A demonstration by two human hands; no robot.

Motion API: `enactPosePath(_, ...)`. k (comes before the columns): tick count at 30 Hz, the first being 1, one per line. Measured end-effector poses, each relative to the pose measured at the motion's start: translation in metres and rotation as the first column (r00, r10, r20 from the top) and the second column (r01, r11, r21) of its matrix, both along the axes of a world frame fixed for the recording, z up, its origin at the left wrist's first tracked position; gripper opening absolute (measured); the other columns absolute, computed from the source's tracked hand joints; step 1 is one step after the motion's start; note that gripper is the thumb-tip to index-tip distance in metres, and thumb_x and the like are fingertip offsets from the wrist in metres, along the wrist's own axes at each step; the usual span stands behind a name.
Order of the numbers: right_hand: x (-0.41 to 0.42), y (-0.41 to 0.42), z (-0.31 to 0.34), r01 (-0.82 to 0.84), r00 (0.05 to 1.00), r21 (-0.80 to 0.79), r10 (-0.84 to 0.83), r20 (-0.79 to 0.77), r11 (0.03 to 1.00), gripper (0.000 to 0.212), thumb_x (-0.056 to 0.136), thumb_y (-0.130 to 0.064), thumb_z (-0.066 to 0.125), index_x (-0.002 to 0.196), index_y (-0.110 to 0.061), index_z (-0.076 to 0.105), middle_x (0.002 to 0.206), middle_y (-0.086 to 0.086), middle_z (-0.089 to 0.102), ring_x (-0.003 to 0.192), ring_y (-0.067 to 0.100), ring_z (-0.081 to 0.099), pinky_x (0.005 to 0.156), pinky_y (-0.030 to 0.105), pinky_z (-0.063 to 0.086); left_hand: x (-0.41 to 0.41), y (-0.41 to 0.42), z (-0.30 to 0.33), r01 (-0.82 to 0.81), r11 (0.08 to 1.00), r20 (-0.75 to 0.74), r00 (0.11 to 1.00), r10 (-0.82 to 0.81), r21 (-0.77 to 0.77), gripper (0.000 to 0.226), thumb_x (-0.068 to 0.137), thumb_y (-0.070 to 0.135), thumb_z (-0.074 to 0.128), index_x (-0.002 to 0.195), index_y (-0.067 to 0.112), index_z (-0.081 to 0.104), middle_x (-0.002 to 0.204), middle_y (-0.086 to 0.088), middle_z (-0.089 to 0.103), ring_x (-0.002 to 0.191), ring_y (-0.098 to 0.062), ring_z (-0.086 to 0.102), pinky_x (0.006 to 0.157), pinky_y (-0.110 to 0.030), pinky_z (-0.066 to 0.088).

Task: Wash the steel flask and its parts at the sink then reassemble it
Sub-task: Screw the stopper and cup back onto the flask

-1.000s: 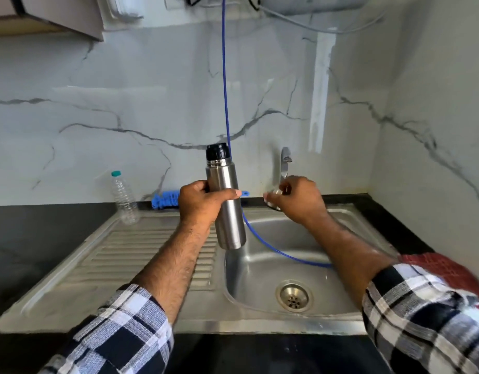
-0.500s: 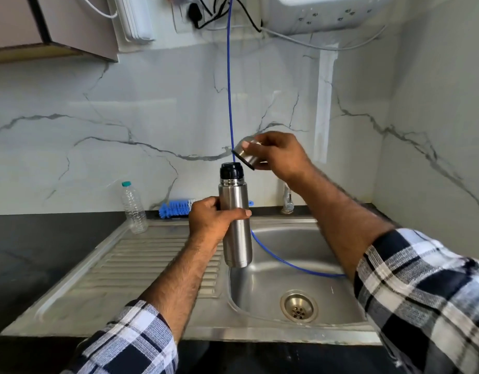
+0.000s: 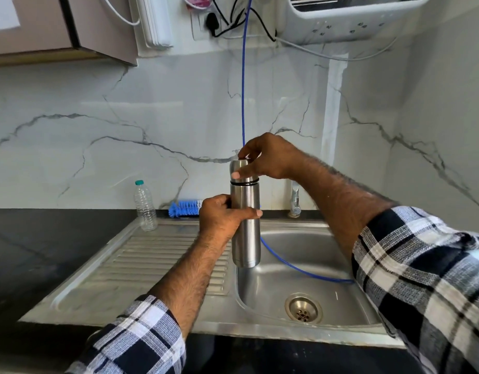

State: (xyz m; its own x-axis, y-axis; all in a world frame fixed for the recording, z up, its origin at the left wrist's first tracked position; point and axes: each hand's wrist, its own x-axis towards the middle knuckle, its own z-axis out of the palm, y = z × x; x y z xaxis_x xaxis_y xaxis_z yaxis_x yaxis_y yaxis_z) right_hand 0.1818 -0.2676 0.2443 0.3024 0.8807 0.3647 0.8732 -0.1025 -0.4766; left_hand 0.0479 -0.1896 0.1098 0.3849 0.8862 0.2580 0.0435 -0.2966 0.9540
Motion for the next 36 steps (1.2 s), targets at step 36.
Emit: enactPosePath(36,0.053,-0.029,-0.053,-0.305,0.831,0.256,0.388,-0.399,0.917,0.039,0.095,-0.005,0.074,0.132,-0.011,0.068,0.121,0.003,0.072,0.110,0.015,0.069,0.091,0.028,0.059,0.013,0.004,-0.006,0.329,0.942,-0.007,0.944,-0.330,-0.071,0.053,0.058,0.010,0.099,0.107,0.012,0.079,0.101,-0.004,0.082,0.097,-0.024,0.079,0.094,-0.050,0.063)
